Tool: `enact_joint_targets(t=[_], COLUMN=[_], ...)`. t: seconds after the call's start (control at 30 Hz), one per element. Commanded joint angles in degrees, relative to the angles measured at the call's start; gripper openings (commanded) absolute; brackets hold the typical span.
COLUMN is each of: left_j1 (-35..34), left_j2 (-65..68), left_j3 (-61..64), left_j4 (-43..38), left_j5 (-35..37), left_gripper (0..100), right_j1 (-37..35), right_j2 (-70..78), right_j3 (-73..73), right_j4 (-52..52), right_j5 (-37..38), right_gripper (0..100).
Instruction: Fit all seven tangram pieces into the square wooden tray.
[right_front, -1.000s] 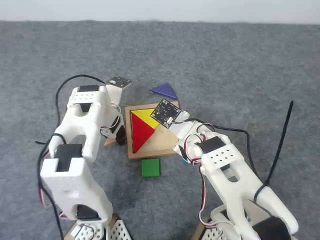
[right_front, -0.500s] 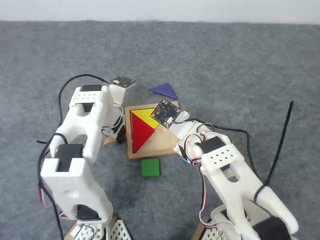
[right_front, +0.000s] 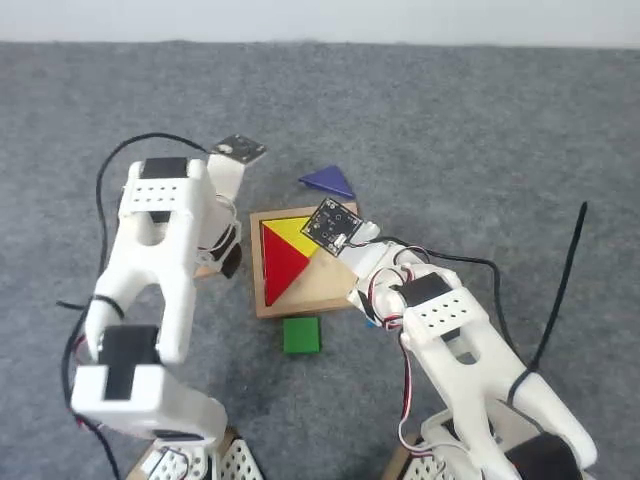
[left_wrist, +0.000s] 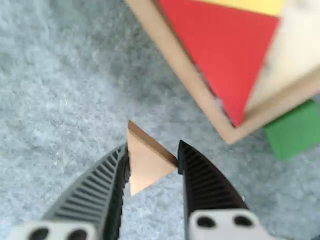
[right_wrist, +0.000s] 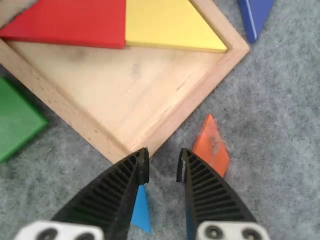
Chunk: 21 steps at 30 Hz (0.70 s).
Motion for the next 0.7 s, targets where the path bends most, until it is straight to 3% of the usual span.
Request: enact_joint_targets(t=[0.0, 0.07, 0.2, 0.27, 0.53, 0.67], left_j1=[3.43, 5.27, 7.38, 9.14, 16.7, 19.69], left_j2=[-5.19, -5.45, -5.8, -5.8, -4.13, -3.6], left_j3=[-1.8, -1.8, -1.8, -2.07, -1.89, -2.24], left_j4=[3.52, 4.04, 3.78, 2.29, 0.26, 0.18], left_j5=[3.34, 11.6, 37.19, 44.75, 59.6, 61.36], left_gripper=[6, 6, 6, 6, 6, 5], right_j1=[2.42, 3.91, 7.08, 8.48, 13.67, 13.93], right_j2=[-0.75, -0.84, -0.84, -0.84, -3.38, -6.2], right_j3=[-0.7, -1.67, -3.16, -3.87, -5.19, -4.04], right_j4=[-1.01, -0.75, -0.75, -0.57, 0.48, 0.66], right_j5=[0.26, -0.09, -4.66, -5.89, -9.23, -9.32], right_gripper=[10.5, 10.5, 10.5, 10.5, 10.5, 10.4])
